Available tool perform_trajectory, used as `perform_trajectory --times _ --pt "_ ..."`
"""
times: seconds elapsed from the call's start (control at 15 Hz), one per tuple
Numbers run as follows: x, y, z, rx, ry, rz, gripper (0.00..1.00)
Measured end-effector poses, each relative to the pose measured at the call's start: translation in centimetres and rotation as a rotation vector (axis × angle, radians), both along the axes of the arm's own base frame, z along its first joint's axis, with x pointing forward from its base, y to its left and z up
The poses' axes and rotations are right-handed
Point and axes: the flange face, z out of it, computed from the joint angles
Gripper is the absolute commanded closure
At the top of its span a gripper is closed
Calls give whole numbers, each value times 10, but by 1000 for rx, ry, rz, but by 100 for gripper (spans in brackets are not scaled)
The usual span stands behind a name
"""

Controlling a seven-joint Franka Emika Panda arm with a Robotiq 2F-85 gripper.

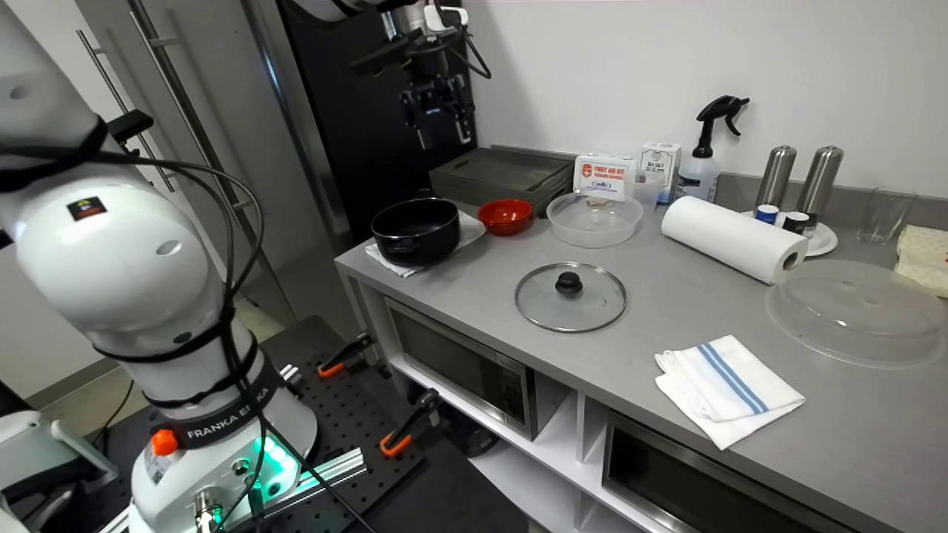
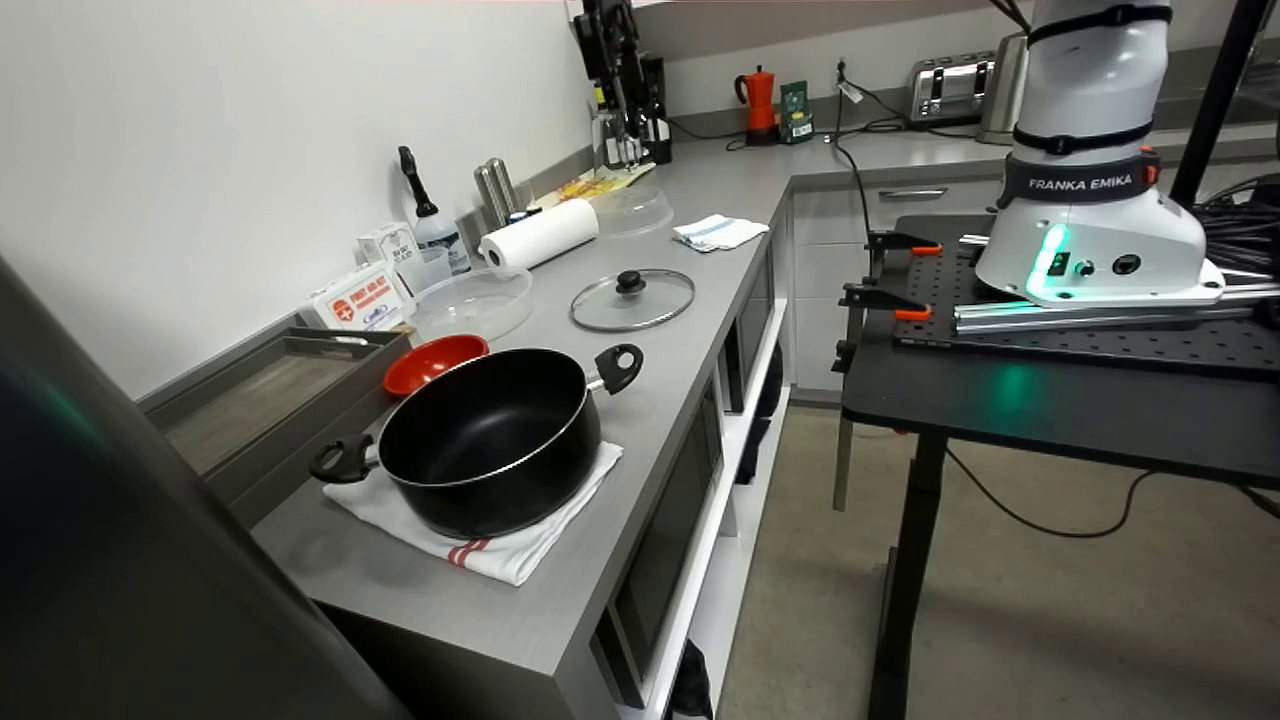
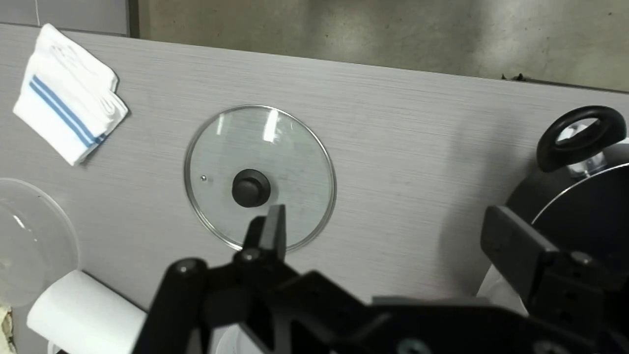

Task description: Move the pot to the right

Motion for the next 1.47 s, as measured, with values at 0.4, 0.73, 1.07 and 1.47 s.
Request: perform_trajectory --times 0.4,0.73,1.07,1.47 --pt "21 45 -53 -59 55 88 0" --pt "36 87 -78 -53 76 158 0" --pt "56 124 -95 -1 82 197 0" --pt "79 145 -114 133 144 185 0"
